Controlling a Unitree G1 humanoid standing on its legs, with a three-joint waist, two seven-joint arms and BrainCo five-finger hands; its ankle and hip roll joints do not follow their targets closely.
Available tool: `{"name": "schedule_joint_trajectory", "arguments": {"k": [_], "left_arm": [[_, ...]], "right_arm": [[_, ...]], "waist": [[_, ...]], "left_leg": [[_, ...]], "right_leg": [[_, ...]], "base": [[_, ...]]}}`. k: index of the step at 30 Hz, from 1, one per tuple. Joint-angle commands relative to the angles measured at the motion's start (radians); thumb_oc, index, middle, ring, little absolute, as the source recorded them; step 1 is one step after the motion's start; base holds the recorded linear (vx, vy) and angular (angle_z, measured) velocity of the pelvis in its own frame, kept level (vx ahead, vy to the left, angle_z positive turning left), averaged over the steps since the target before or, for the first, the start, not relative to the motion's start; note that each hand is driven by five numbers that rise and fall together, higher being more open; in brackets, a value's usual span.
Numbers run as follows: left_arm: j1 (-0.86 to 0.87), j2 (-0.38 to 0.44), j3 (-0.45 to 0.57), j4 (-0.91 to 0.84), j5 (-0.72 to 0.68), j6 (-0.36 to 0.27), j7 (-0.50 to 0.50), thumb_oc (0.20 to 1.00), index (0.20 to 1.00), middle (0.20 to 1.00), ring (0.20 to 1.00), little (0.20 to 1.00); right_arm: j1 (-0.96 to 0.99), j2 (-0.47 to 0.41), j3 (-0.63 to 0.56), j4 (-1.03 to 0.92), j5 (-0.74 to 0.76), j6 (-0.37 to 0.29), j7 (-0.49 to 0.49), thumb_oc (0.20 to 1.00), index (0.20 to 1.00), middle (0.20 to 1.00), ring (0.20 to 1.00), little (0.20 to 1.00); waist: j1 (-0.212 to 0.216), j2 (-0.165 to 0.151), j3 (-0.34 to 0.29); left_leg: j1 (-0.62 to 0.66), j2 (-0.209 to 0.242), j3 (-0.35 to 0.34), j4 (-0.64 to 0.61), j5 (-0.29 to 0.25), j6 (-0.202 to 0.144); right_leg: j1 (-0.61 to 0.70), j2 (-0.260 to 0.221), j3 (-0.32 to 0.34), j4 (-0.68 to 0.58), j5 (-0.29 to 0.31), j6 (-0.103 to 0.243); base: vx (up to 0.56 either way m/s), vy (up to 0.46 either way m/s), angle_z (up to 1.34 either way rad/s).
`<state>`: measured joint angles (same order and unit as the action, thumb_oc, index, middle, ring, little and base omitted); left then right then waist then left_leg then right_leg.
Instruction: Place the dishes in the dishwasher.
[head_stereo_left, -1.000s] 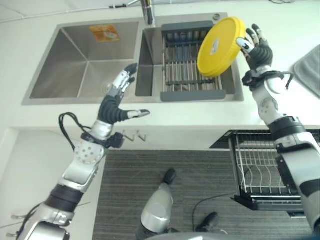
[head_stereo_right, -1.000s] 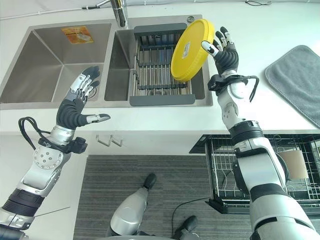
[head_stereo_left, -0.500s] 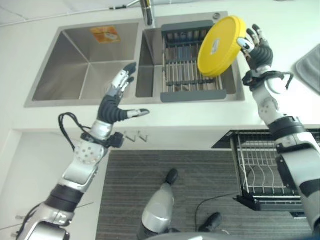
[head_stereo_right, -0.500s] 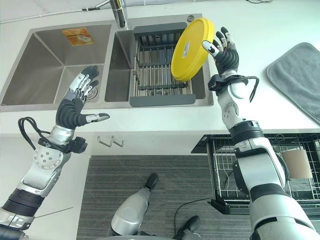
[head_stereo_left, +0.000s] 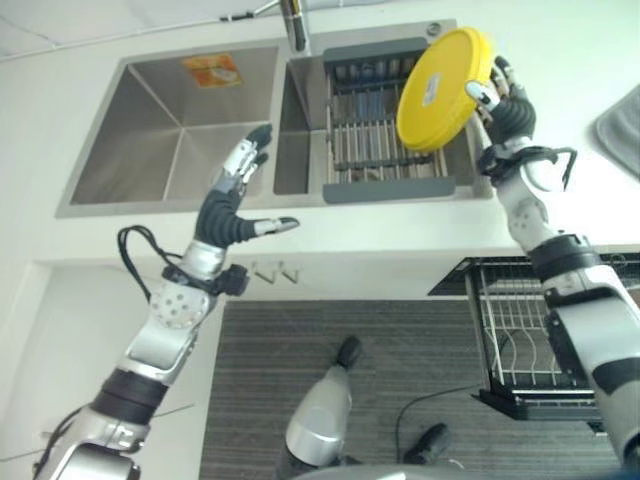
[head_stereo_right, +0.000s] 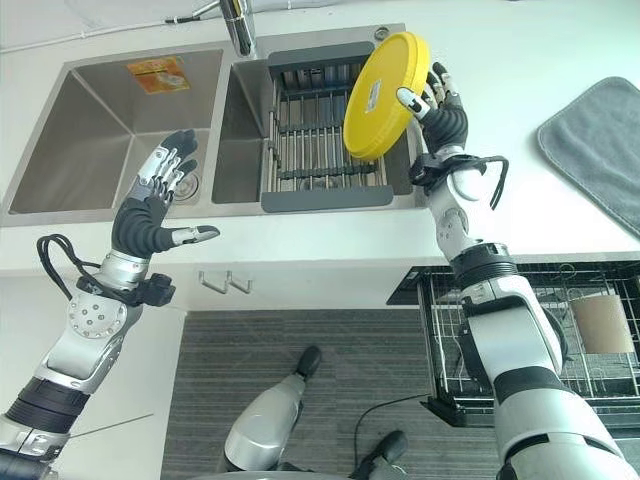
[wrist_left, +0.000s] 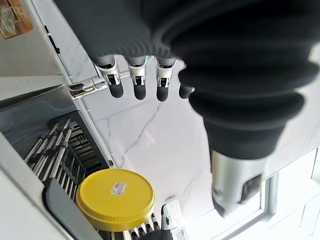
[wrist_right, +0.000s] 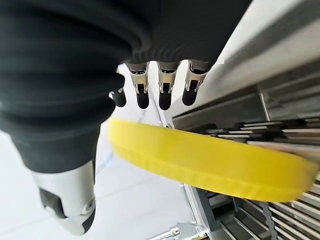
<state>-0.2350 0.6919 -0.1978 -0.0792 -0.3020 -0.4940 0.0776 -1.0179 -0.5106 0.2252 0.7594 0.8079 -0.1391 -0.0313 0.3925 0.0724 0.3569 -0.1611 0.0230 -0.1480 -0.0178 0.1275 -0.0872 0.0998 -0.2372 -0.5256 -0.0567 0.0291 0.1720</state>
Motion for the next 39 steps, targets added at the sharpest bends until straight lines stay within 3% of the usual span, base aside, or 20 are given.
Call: {"name": "schedule_joint_trajectory", "arguments": {"k": [1,12,18,21,23,25,39], "left_arm": [[-0.010,-0.014,-0.001,-0.048,-0.010,-0.046,0.025,1.000,1.000,1.000,1.000,1.000],[-0.014,-0.017,-0.004,-0.050,-0.012,-0.044,0.022,1.000,1.000,1.000,1.000,1.000],[-0.022,-0.014,-0.011,-0.053,-0.015,-0.038,0.025,1.000,1.000,1.000,1.000,1.000],[-0.023,-0.015,-0.004,-0.051,0.004,-0.067,0.034,1.000,1.000,1.000,1.000,1.000],[-0.038,-0.003,-0.006,-0.055,0.004,-0.052,0.040,1.000,1.000,1.000,1.000,1.000],[-0.042,-0.003,-0.013,-0.059,0.003,-0.041,0.048,1.000,1.000,1.000,1.000,1.000],[-0.038,-0.004,-0.017,-0.060,0.001,-0.050,0.048,1.000,1.000,1.000,1.000,1.000]], "right_arm": [[-0.046,-0.011,0.037,-0.027,0.023,-0.031,0.015,1.000,1.000,1.000,1.000,1.000],[-0.046,-0.001,0.031,-0.014,0.029,-0.039,0.005,1.000,1.000,1.000,1.000,1.000],[-0.087,-0.027,0.081,0.022,-0.061,0.007,0.001,1.000,1.000,1.000,1.000,1.000],[-0.105,-0.040,0.098,0.024,-0.126,0.020,-0.043,1.000,1.000,1.000,1.000,1.000],[-0.122,-0.043,0.109,0.056,-0.143,0.040,-0.070,1.000,1.000,1.000,1.000,1.000],[-0.137,-0.047,0.120,0.081,-0.084,0.061,-0.082,1.000,1.000,1.000,1.000,1.000],[-0.160,-0.059,0.117,0.081,-0.085,0.072,-0.081,1.000,1.000,1.000,1.000,1.000]], "waist": [[0.010,-0.029,-0.027],[0.013,-0.028,-0.018],[0.017,-0.032,-0.014],[0.020,-0.034,-0.012],[0.023,-0.035,-0.015],[0.024,-0.034,-0.016],[0.027,-0.034,0.001]], "left_leg": [[0.012,0.044,0.042,0.009,-0.026,-0.006],[0.006,0.044,0.042,0.014,-0.025,-0.005],[0.003,0.044,0.041,0.010,-0.020,-0.006],[0.004,0.042,0.038,0.014,-0.021,-0.004],[0.007,0.041,0.036,0.015,-0.023,-0.005],[0.008,0.040,0.035,0.015,-0.023,-0.004],[-0.004,0.039,0.038,0.011,-0.018,-0.003]], "right_leg": [[-0.080,-0.137,0.065,0.122,0.071,0.043],[-0.085,-0.138,0.063,0.131,0.071,0.041],[-0.090,-0.137,0.062,0.136,0.069,0.040],[-0.092,-0.137,0.059,0.143,0.069,0.039],[-0.086,-0.136,0.057,0.143,0.068,0.039],[-0.088,-0.137,0.057,0.146,0.066,0.039],[-0.098,-0.143,0.053,0.152,0.071,0.040]], "base": [[0.00,0.000,0.00],[0.00,0.000,0.00],[0.00,0.000,0.00],[0.00,0.007,0.01],[0.02,0.012,0.01],[0.01,0.039,0.02],[-0.01,0.004,0.00]]}}
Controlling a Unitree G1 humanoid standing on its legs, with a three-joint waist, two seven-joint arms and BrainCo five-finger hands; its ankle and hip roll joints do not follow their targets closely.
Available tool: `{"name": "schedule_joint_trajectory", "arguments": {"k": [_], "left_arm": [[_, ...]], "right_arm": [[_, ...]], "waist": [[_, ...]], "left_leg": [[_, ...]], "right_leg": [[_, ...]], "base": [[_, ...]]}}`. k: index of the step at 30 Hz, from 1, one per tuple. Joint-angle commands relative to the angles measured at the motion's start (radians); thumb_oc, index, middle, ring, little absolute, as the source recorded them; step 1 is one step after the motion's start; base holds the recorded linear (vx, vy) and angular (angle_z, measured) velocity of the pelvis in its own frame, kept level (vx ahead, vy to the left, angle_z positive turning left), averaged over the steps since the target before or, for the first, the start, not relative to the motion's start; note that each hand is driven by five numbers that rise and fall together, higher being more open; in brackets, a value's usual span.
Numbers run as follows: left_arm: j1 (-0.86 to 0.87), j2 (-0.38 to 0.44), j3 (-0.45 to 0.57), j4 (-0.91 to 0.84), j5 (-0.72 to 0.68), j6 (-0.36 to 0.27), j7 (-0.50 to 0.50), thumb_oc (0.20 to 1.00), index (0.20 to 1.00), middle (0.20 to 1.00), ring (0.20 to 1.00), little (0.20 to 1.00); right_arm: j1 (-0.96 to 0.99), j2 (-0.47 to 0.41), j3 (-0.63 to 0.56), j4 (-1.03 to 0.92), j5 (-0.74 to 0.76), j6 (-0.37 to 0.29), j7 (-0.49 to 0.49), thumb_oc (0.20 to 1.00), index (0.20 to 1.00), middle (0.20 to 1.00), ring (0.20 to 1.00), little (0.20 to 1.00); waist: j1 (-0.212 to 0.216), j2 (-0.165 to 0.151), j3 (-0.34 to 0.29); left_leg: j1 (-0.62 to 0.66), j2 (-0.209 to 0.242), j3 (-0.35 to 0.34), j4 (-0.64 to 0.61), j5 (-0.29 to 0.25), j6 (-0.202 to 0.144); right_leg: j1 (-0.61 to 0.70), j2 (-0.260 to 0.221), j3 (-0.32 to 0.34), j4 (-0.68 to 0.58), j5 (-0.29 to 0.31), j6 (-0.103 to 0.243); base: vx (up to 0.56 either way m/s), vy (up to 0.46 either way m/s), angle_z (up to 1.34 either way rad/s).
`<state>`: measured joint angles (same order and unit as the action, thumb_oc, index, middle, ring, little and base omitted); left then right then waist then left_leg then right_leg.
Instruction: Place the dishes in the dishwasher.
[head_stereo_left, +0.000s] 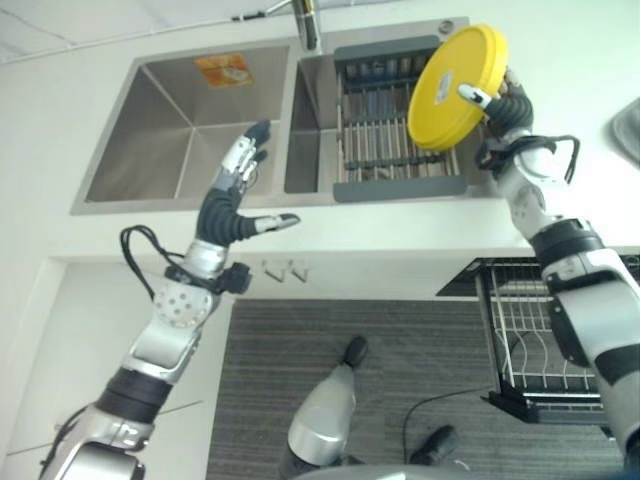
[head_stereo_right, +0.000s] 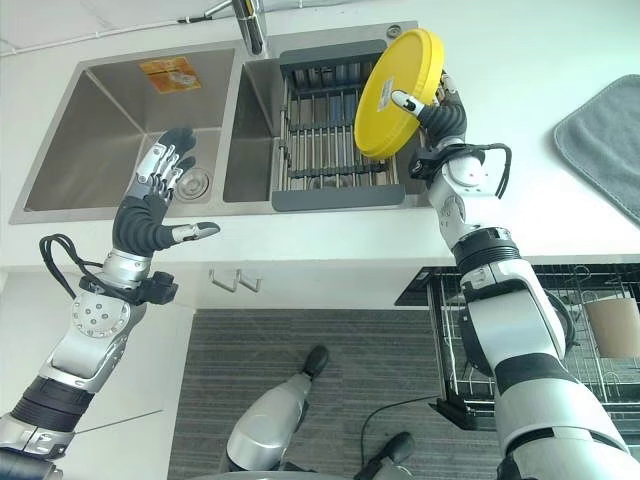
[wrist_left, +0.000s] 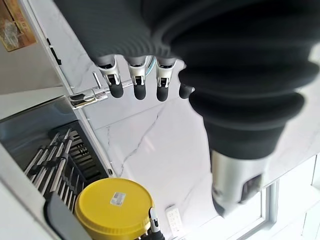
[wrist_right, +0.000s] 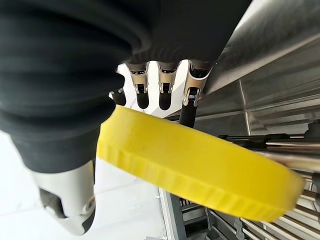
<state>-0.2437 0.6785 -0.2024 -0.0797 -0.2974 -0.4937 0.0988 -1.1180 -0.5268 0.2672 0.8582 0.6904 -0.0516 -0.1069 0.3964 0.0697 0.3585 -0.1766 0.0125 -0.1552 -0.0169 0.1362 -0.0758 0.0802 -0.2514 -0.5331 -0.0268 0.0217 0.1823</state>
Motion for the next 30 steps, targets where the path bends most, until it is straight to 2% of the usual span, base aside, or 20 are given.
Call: {"name": "schedule_joint_trajectory", "arguments": {"k": [1,24,27,30], "left_arm": [[-0.027,0.010,-0.012,-0.059,-0.009,-0.052,0.026,1.000,1.000,1.000,1.000,1.000],[-0.025,0.019,-0.015,-0.067,-0.024,-0.062,0.019,1.000,1.000,1.000,1.000,1.000],[-0.031,0.027,-0.019,-0.067,0.054,-0.071,0.041,1.000,1.000,1.000,1.000,1.000],[-0.037,0.038,-0.027,-0.069,0.047,-0.066,0.034,1.000,1.000,1.000,1.000,1.000]], "right_arm": [[-0.061,-0.043,0.073,-0.019,0.031,-0.012,-0.006,1.000,1.000,1.000,1.000,1.000],[-0.116,-0.036,0.099,-0.008,0.025,0.016,-0.029,1.000,1.000,1.000,1.000,1.000],[-0.120,-0.026,0.103,-0.004,0.015,0.016,-0.028,1.000,1.000,1.000,1.000,1.000],[-0.131,-0.025,0.109,0.007,0.013,0.019,-0.022,1.000,1.000,1.000,1.000,1.000]], "waist": [[0.024,-0.032,-0.001],[0.042,-0.031,0.012],[0.042,-0.029,0.012],[0.043,-0.025,0.007]], "left_leg": [[0.012,0.049,0.046,0.011,-0.027,-0.014],[-0.006,0.036,0.031,0.022,-0.025,-0.010],[-0.005,0.036,0.033,0.023,-0.026,-0.009],[-0.003,0.036,0.035,0.019,-0.025,-0.009]], "right_leg": [[-0.078,-0.130,0.060,0.123,0.079,0.030],[-0.081,-0.137,0.055,0.135,0.079,0.032],[-0.080,-0.139,0.055,0.134,0.078,0.032],[-0.079,-0.140,0.055,0.134,0.076,0.033]], "base": [[0.00,0.000,0.00],[0.00,0.000,0.00],[0.00,0.000,0.00],[0.01,0.024,0.00]]}}
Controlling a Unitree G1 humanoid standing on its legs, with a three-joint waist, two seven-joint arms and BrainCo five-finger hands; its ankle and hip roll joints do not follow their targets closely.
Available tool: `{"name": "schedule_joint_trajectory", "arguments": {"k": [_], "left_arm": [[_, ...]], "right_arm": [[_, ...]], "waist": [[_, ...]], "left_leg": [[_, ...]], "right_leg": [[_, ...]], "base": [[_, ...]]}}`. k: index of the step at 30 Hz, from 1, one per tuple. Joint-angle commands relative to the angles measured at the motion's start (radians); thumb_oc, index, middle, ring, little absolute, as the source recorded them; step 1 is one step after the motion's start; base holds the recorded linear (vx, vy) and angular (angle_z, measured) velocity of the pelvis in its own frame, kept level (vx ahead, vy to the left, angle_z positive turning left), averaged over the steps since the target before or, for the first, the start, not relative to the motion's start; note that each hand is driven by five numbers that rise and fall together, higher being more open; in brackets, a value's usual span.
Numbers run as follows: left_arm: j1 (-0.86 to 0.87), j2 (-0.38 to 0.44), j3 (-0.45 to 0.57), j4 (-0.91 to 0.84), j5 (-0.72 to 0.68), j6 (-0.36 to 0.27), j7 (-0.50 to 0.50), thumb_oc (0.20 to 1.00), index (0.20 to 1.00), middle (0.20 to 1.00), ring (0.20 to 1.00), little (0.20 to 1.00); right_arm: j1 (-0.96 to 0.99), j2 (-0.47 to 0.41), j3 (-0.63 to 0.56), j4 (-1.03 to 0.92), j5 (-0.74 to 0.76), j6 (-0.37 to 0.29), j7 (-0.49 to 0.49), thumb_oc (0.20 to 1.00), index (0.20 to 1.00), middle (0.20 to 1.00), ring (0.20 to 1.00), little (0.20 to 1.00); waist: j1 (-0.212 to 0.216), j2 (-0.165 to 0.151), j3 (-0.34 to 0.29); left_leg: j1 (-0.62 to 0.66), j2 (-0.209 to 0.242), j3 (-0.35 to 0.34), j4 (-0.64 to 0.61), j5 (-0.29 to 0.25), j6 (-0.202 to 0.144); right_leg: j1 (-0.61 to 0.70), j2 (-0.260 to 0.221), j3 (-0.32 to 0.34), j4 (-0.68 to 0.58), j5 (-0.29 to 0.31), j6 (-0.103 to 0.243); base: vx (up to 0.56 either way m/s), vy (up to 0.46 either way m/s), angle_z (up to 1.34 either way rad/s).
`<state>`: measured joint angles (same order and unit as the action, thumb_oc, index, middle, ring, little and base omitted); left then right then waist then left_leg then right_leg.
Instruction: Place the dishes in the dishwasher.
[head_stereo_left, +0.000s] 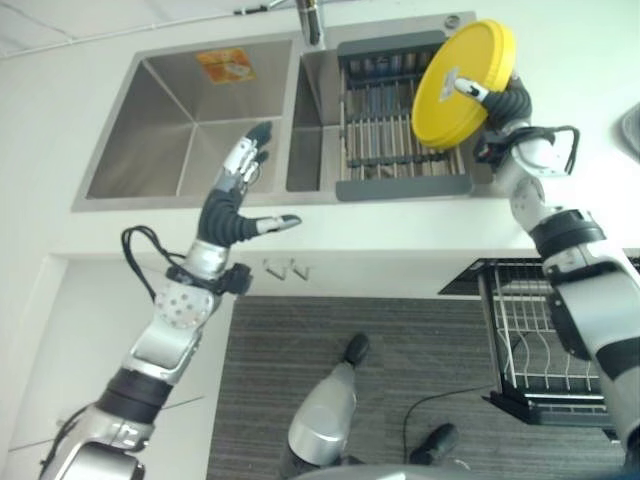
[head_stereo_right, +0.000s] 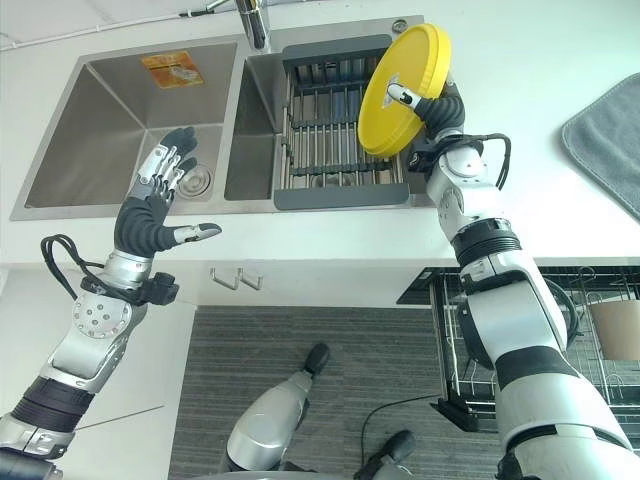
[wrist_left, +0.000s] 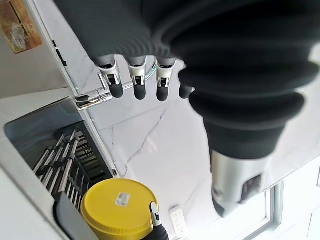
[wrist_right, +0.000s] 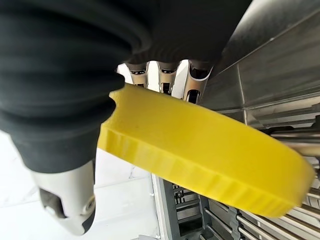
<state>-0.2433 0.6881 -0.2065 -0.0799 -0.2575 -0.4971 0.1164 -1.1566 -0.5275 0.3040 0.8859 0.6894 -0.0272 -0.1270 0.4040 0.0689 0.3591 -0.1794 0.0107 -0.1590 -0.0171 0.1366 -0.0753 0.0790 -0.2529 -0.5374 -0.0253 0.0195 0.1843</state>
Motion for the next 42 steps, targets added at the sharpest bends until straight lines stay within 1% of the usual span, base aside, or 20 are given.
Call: {"name": "schedule_joint_trajectory", "arguments": {"k": [1,6,8,9,10,13,14,15,18,21,22,25,26,27,30,31,32,34,37,42], "left_arm": [[-0.034,0.026,-0.022,-0.071,-0.002,-0.056,0.016,1.000,1.000,1.000,1.000,1.000],[-0.040,0.037,-0.024,-0.068,-0.021,-0.066,0.002,1.000,1.000,1.000,1.000,1.000],[-0.043,0.037,-0.026,-0.074,-0.023,-0.057,-0.003,1.000,1.000,1.000,1.000,1.000],[-0.038,0.033,-0.026,-0.078,-0.019,-0.051,-0.006,1.000,1.000,1.000,1.000,1.000],[-0.038,0.034,-0.027,-0.079,-0.022,-0.047,-0.007,1.000,1.000,1.000,1.000,1.000],[-0.037,0.031,-0.034,-0.077,-0.063,-0.039,-0.024,1.000,1.000,1.000,1.000,1.000],[-0.032,0.024,-0.037,-0.076,-0.144,-0.029,-0.041,1.000,1.000,1.000,1.000,1.000],[-0.028,0.015,-0.033,-0.073,-0.164,-0.027,-0.046,1.000,1.000,1.000,1.000,1.000],[-0.026,-0.015,-0.041,-0.060,-0.137,-0.036,-0.039,1.000,1.000,1.000,1.000,1.000],[-0.024,-0.020,-0.043,-0.061,-0.140,-0.034,-0.036,1.000,1.000,1.000,1.000,1.000],[-0.023,-0.027,-0.044,-0.059,-0.226,-0.025,-0.063,1.000,1.000,1.000,1.000,1.000],[-0.021,-0.053,-0.046,-0.049,-0.268,-0.029,-0.089,1.000,1.000,1.000,1.000,1.000],[-0.016,-0.066,-0.047,-0.050,-0.275,-0.028,-0.099,1.000,1.000,1.000,1.000,1.000],[-0.013,-0.071,-0.049,-0.049,-0.281,-0.029,-0.103,1.000,1.000,1.000,1.000,1.000],[-0.005,-0.079,-0.041,-0.053,-0.275,-0.024,-0.108,1.000,1.000,1.000,1.000,1.000],[0.003,-0.082,-0.035,-0.049,-0.274,-0.026,-0.116,1.000,1.000,1.000,1.000,1.000],[0.005,-0.082,-0.034,-0.049,-0.274,-0.027,-0.118,1.000,1.000,1.000,1.000,1.000],[0.014,-0.084,-0.029,-0.047,-0.274,-0.031,-0.125,1.000,1.000,1.000,1.000,1.000],[0.041,-0.097,-0.017,-0.055,-0.265,-0.020,-0.137,1.000,1.000,1.000,1.000,1.000],[0.082,-0.120,-0.008,-0.064,-0.237,-0.003,-0.139,1.000,1.000,1.000,1.000,1.000]], "right_arm": [[-0.092,-0.020,0.075,-0.018,0.009,0.003,-0.007,1.000,1.000,1.000,1.000,1.000],[-0.086,-0.031,0.073,-0.006,0.003,0.006,-0.024,1.000,1.000,1.000,1.000,1.000],[-0.092,-0.032,0.074,0.002,-0.006,0.022,-0.029,1.000,1.000,1.000,1.000,1.000],[-0.096,-0.035,0.077,0.000,0.003,0.049,-0.030,0.300,0.300,0.300,0.300,0.300],[-0.097,-0.035,0.080,0.003,-0.003,0.050,-0.035,0.200,0.200,0.200,0.200,0.200],[-0.103,-0.036,0.089,0.013,-0.031,0.042,-0.060,0.200,0.200,0.200,0.200,0.200],[-0.111,-0.038,0.094,0.020,-0.041,0.035,-0.076,0.200,0.200,0.200,0.200,0.200],[-0.115,-0.038,0.095,0.023,-0.058,0.034,-0.085,0.200,0.200,0.200,0.200,0.200],[-0.121,-0.034,0.104,0.022,-0.090,0.034,-0.116,0.200,0.200,0.200,0.200,0.200],[-0.114,-0.037,0.103,0.019,-0.088,0.011,-0.125,0.200,0.200,0.200,0.200,0.200],[-0.112,-0.038,0.100,0.014,-0.100,-0.012,-0.136,0.200,0.200,0.200,0.200,0.200],[-0.109,-0.028,0.095,0.004,-0.133,-0.046,-0.149,0.200,0.200,0.200,0.200,0.200],[-0.101,-0.027,0.092,-0.007,-0.113,-0.073,-0.138,0.200,0.200,0.200,0.200,0.200],[-0.098,-0.026,0.091,-0.013,-0.076,-0.098,-0.104,0.200,0.200,0.200,0.200,0.200],[-0.054,-0.003,0.065,-0.084,0.070,-0.126,-0.005,0.200,0.200,0.200,0.200,0.200],[-0.024,0.014,0.042,-0.134,0.129,-0.153,0.015,0.200,0.200,0.200,0.200,0.200],[-0.018,0.018,0.036,-0.147,0.140,-0.161,0.018,0.200,0.200,0.200,0.200,0.200],[0.003,0.037,-0.001,-0.198,0.244,-0.197,0.042,0.200,0.200,0.200,0.200,0.200],[0.058,0.091,-0.077,-0.339,0.366,-0.215,0.046,0.200,0.200,0.200,0.200,0.200],[0.143,0.138,-0.108,-0.512,0.432,-0.212,-0.012,0.200,0.200,0.200,0.200,0.200]], "waist": [[0.036,-0.018,0.003],[0.042,-0.025,0.003],[0.043,-0.030,0.006],[0.043,-0.032,0.008],[0.043,-0.033,0.009],[0.046,-0.036,0.013],[0.049,-0.036,0.014],[0.050,-0.037,0.014],[0.050,-0.042,0.017],[0.046,-0.042,0.019],[0.045,-0.041,0.019],[0.044,-0.040,0.019],[0.042,-0.042,0.016],[0.042,-0.042,0.015],[0.037,-0.046,0.007],[0.034,-0.050,0.002],[0.033,-0.051,0.000],[0.030,-0.054,-0.010],[0.020,-0.059,-0.041],[-0.001,-0.071,-0.087]], "left_leg": [[0.004,0.035,0.038,0.016,-0.024,-0.009],[-0.003,0.034,0.032,0.020,-0.025,-0.009],[-0.006,0.036,0.033,0.022,-0.024,-0.010],[-0.007,0.037,0.033,0.021,-0.024,-0.010],[-0.007,0.037,0.034,0.022,-0.024,-0.010],[-0.011,0.038,0.035,0.025,-0.024,-0.010],[-0.012,0.038,0.034,0.025,-0.023,-0.010],[-0.013,0.037,0.033,0.025,-0.023,-0.009],[-0.017,0.036,0.029,0.025,-0.021,-0.009],[-0.016,0.036,0.034,0.023,-0.021,-0.007],[-0.017,0.037,0.037,0.023,-0.020,-0.007],[-0.017,0.037,0.039,0.020,-0.020,-0.007],[-0.013,0.037,0.041,0.017,-0.020,-0.007],[-0.011,0.038,0.042,0.015,-0.019,-0.008],[-0.002,0.042,0.045,0.007,-0.017,-0.007],[0.006,0.048,0.049,0.001,-0.016,-0.008],[0.009,0.049,0.049,-0.001,-0.016,-0.009],[0.018,0.054,0.051,-0.009,-0.016,-0.009],[0.047,0.061,0.055,-0.034,-0.012,-0.008],[0.083,0.074,0.065,-0.055,-0.010,-0.010]], "right_leg": [[-0.077,-0.142,0.059,0.133,0.077,0.030],[-0.073,-0.145,0.051,0.129,0.085,0.033],[-0.076,-0.142,0.052,0.130,0.084,0.033],[-0.079,-0.140,0.054,0.133,0.083,0.032],[-0.078,-0.140,0.053,0.133,0.084,0.033],[-0.077,-0.140,0.051,0.132,0.087,0.032],[-0.076,-0.140,0.050,0.131,0.087,0.034],[-0.076,-0.139,0.051,0.130,0.088,0.034],[-0.076,-0.137,0.054,0.128,0.091,0.035],[-0.076,-0.138,0.054,0.127,0.094,0.035],[-0.078,-0.138,0.055,0.127,0.094,0.035],[-0.077,-0.139,0.055,0.124,0.096,0.036],[-0.076,-0.138,0.055,0.121,0.097,0.036],[-0.074,-0.137,0.055,0.118,0.099,0.036],[-0.068,-0.135,0.054,0.114,0.099,0.034],[-0.061,-0.132,0.051,0.110,0.098,0.034],[-0.059,-0.131,0.052,0.109,0.098,0.034],[-0.054,-0.127,0.053,0.103,0.098,0.034],[-0.034,-0.115,0.057,0.088,0.092,0.031],[-0.002,-0.096,0.066,0.067,0.085,0.027]], "base": [[0.03,0.072,0.00],[0.01,-0.005,0.01],[0.00,-0.028,0.07],[0.00,-0.013,0.11],[0.00,-0.015,0.11],[0.00,-0.008,0.02],[0.00,0.000,0.00],[0.00,0.000,0.00],[0.00,0.000,0.00],[-0.02,0.009,0.02],[-0.04,0.020,0.02],[-0.04,0.008,-0.01],[-0.04,-0.011,0.01],[-0.04,-0.013,0.00],[-0.01,-0.014,-0.01],[-0.01,-0.044,-0.02],[-0.02,-0.049,-0.02],[-0.03,-0.042,-0.02],[-0.03,-0.046,-0.02],[-0.01,-0.038,-0.09]]}}
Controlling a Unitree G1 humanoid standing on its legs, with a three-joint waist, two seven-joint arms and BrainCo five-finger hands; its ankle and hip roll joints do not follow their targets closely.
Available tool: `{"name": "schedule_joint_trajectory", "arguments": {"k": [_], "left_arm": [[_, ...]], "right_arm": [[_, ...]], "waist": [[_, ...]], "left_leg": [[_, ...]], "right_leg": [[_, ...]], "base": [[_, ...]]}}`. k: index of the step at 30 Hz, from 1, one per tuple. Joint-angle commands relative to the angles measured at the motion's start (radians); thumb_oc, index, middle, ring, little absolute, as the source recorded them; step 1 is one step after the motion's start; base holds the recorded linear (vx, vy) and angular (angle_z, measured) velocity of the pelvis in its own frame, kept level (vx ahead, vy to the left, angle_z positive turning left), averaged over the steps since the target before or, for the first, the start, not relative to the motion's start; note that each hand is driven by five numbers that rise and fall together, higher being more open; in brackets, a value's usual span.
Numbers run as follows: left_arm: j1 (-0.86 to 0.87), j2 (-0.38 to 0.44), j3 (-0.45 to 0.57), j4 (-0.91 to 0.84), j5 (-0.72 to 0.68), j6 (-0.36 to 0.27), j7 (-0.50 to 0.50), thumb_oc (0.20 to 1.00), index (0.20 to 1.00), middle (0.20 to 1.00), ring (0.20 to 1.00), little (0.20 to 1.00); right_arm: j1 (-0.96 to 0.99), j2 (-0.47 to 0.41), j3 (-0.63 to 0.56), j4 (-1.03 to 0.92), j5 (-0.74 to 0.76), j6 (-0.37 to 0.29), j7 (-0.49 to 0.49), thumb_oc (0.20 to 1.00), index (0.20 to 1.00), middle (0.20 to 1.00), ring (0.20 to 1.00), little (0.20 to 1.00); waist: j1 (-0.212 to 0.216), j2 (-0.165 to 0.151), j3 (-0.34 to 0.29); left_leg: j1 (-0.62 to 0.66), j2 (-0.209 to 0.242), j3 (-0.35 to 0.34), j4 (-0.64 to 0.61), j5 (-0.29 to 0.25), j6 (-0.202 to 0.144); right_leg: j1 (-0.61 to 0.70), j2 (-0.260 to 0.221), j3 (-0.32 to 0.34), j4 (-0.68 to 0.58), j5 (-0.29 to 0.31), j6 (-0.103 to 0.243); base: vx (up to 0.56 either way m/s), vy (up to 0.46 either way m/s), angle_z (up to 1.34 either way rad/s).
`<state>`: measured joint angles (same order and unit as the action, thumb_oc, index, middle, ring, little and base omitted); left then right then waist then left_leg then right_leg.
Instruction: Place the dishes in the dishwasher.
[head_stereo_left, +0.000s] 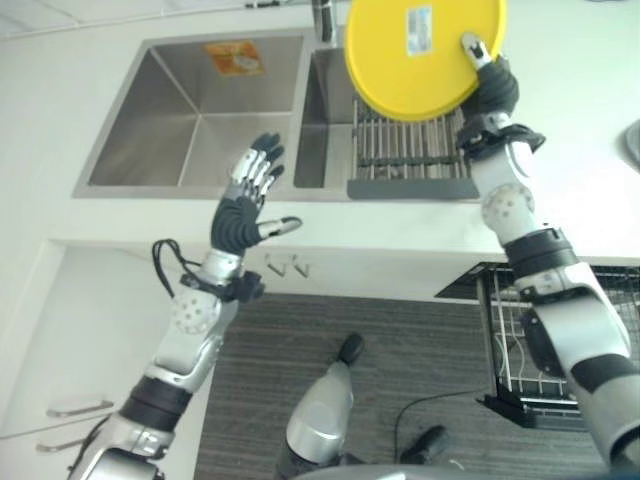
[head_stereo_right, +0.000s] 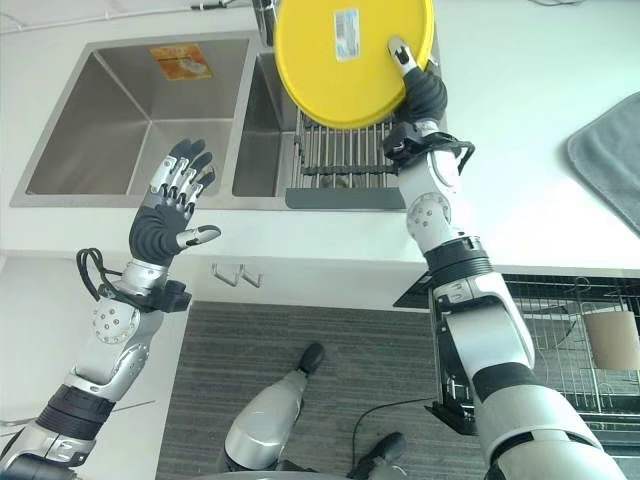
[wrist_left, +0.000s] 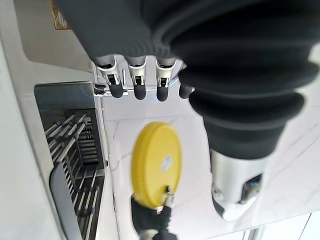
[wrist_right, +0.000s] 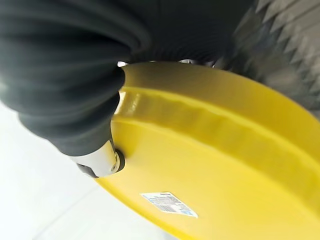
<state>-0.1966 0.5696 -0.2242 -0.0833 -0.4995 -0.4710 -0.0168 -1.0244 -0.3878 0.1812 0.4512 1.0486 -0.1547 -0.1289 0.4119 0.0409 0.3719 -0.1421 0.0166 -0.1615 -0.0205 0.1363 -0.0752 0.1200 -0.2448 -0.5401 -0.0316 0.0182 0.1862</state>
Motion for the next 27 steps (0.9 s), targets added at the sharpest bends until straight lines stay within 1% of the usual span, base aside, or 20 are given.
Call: {"name": "schedule_joint_trajectory", "arguments": {"k": [1,2,3,5,7,9,10,11,12,14,17,18,19,21,23,24,25,27], "left_arm": [[0.043,-0.005,0.009,-0.061,0.010,-0.025,-0.003,1.000,1.000,1.000,1.000,1.000],[0.053,-0.012,0.009,-0.058,0.016,-0.019,-0.001,1.000,1.000,1.000,1.000,1.000],[0.059,-0.018,0.010,-0.058,0.021,-0.013,-0.001,1.000,1.000,1.000,1.000,1.000],[0.068,-0.026,0.007,-0.057,0.025,0.006,0.002,1.000,1.000,1.000,1.000,1.000],[0.075,-0.039,0.002,-0.056,0.044,0.016,0.014,1.000,1.000,1.000,1.000,1.000],[0.082,-0.059,-0.002,-0.053,0.069,0.016,0.036,1.000,1.000,1.000,1.000,1.000],[0.083,-0.063,-0.003,-0.052,0.074,0.016,0.045,1.000,1.000,1.000,1.000,1.000],[0.074,-0.083,-0.005,-0.032,0.097,0.010,0.075,1.000,1.000,1.000,1.000,1.000],[0.062,-0.091,-0.007,-0.021,0.110,0.013,0.087,1.000,1.000,1.000,1.000,1.000],[0.054,-0.094,-0.011,-0.012,0.127,0.012,0.103,1.000,1.000,1.000,1.000,1.000],[0.046,-0.098,-0.018,-0.002,0.190,0.003,0.139,1.000,1.000,1.000,1.000,1.000],[0.042,-0.100,-0.012,0.004,0.176,0.006,0.144,1.000,1.000,1.000,1.000,1.000],[0.027,-0.108,-0.006,0.022,0.168,0.010,0.122,1.000,1.000,1.000,1.000,1.000],[0.019,-0.113,-0.011,0.027,0.174,0.007,0.124,1.000,1.000,1.000,1.000,1.000],[0.020,-0.122,-0.010,0.018,0.168,0.016,0.118,1.000,1.000,1.000,1.000,1.000],[0.022,-0.127,-0.010,0.016,0.169,0.021,0.116,1.000,1.000,1.000,1.000,1.000],[0.028,-0.135,-0.014,0.013,0.182,0.031,0.112,1.000,1.000,1.000,1.000,1.000],[0.033,-0.138,-0.012,0.011,0.189,0.037,0.114,1.000,1.000,1.000,1.000,1.000]], "right_arm": [[0.030,0.009,0.011,-0.108,0.093,-0.090,-0.016,0.200,0.200,0.200,0.200,0.200],[0.060,0.027,0.009,-0.178,0.106,-0.115,-0.046,0.200,0.200,0.200,0.200,0.200],[0.078,0.034,0.007,-0.215,0.115,-0.120,-0.060,0.200,0.200,0.200,0.200,0.200],[0.133,0.047,0.002,-0.278,0.155,-0.141,-0.066,0.200,0.200,0.200,0.200,0.200],[0.188,0.067,0.008,-0.330,0.176,-0.157,-0.059,0.200,0.200,0.200,0.200,0.200],[0.271,0.096,0.008,-0.403,0.221,-0.189,-0.014,0.200,0.200,0.200,0.200,0.200],[0.296,0.103,0.009,-0.429,0.231,-0.195,-0.006,0.200,0.200,0.200,0.200,0.200],[0.396,0.132,0.008,-0.517,0.267,-0.227,0.020,0.200,0.200,0.200,0.200,0.200],[0.445,0.142,-0.003,-0.557,0.272,-0.235,0.024,0.200,0.200,0.200,0.200,0.200],[0.492,0.141,-0.022,-0.582,0.279,-0.233,0.033,0.200,0.200,0.200,0.200,0.200],[0.559,0.134,-0.036,-0.613,0.293,-0.230,0.047,0.200,0.200,0.200,0.200,0.200],[0.602,0.134,-0.051,-0.629,0.306,-0.219,0.067,0.200,0.200,0.200,0.200,0.200],[0.665,0.128,-0.078,-0.636,0.308,-0.210,0.074,0.200,0.200,0.200,0.200,0.200],[0.676,0.123,-0.083,-0.630,0.302,-0.204,0.067,0.200,0.200,0.200,0.200,0.200],[0.728,0.119,-0.107,-0.610,0.286,-0.181,0.050,0.200,0.200,0.200,0.200,0.200],[0.744,0.120,-0.110,-0.607,0.277,-0.178,0.048,0.200,0.200,0.200,0.200,0.200],[0.770,0.126,-0.117,-0.601,0.228,-0.172,0.017,0.200,0.200,0.200,0.200,0.200],[0.789,0.133,-0.120,-0.585,0.190,-0.162,-0.017,0.200,0.200,0.200,0.200,0.200]], "waist": [[-0.015,-0.044,-0.112],[-0.032,-0.052,-0.140],[-0.039,-0.055,-0.151],[-0.058,-0.063,-0.177],[-0.073,-0.068,-0.195],[-0.107,-0.068,-0.215],[-0.120,-0.067,-0.221],[-0.173,-0.066,-0.238],[-0.205,-0.067,-0.247],[-0.235,-0.068,-0.256],[-0.276,-0.071,-0.264],[-0.302,-0.071,-0.267],[-0.352,-0.075,-0.270],[-0.368,-0.076,-0.270],[-0.400,-0.074,-0.274],[-0.406,-0.074,-0.274],[-0.414,-0.076,-0.272],[-0.417,-0.077,-0.270]], "left_leg": [[0.053,0.072,0.072,-0.055,-0.011,-0.011],[0.069,0.081,0.087,-0.064,-0.007,-0.013],[0.075,0.085,0.093,-0.066,-0.008,-0.016],[0.083,0.093,0.105,-0.067,-0.012,-0.019],[0.091,0.103,0.119,-0.067,-0.014,-0.023],[0.110,0.120,0.151,-0.067,-0.022,-0.028],[0.117,0.125,0.163,-0.067,-0.024,-0.030],[0.154,0.144,0.205,-0.067,-0.036,-0.035],[0.178,0.151,0.229,-0.067,-0.043,-0.036],[0.205,0.158,0.255,-0.067,-0.049,-0.037],[0.246,0.169,0.305,-0.067,-0.057,-0.039],[0.264,0.176,0.330,-0.067,-0.060,-0.039],[0.295,0.185,0.370,-0.064,-0.066,-0.041],[0.305,0.188,0.382,-0.063,-0.067,-0.042],[0.319,0.193,0.405,-0.063,-0.071,-0.043],[0.321,0.193,0.410,-0.062,-0.072,-0.042],[0.326,0.191,0.420,-0.061,-0.077,-0.040],[0.327,0.188,0.423,-0.060,-0.082,-0.038]], "right_leg": [[-0.037,-0.099,0.072,0.066,0.085,0.024],[-0.023,-0.088,0.078,0.046,0.088,0.022],[-0.018,-0.083,0.082,0.036,0.089,0.022],[-0.005,-0.071,0.091,0.012,0.091,0.022],[0.005,-0.062,0.098,-0.009,0.095,0.021],[0.017,-0.052,0.108,-0.038,0.101,0.023],[0.019,-0.050,0.111,-0.043,0.102,0.023],[0.017,-0.041,0.136,-0.048,0.098,0.015],[0.015,-0.032,0.156,-0.049,0.094,0.007],[0.017,-0.025,0.177,-0.050,0.094,0.002],[0.019,-0.014,0.212,-0.056,0.097,0.000],[0.017,-0.010,0.229,-0.056,0.096,-0.002],[0.015,0.005,0.273,-0.056,0.097,-0.007],[0.013,0.010,0.288,-0.056,0.098,-0.009],[0.008,0.018,0.313,-0.056,0.099,-0.012],[0.006,0.018,0.315,-0.056,0.100,-0.012],[0.003,0.016,0.317,-0.056,0.103,-0.011],[0.000,0.015,0.319,-0.056,0.102,-0.010]], "base": [[-0.05,-0.058,-0.10],[-0.05,-0.064,-0.07],[-0.06,-0.096,-0.02],[-0.03,-0.097,-0.11],[-0.03,-0.082,-0.24],[-0.12,-0.110,-0.43],[-0.23,-0.191,-0.65],[-0.22,-0.211,-0.75],[-0.20,-0.220,-0.42],[-0.05,-0.144,-0.67],[-0.04,-0.145,-0.85],[-0.05,-0.228,-0.78],[-0.05,-0.224,-0.77],[-0.01,-0.124,-0.87],[0.04,-0.074,-0.42],[0.08,-0.075,-0.20],[0.07,-0.057,-0.24],[0.06,-0.039,-0.14]]}}
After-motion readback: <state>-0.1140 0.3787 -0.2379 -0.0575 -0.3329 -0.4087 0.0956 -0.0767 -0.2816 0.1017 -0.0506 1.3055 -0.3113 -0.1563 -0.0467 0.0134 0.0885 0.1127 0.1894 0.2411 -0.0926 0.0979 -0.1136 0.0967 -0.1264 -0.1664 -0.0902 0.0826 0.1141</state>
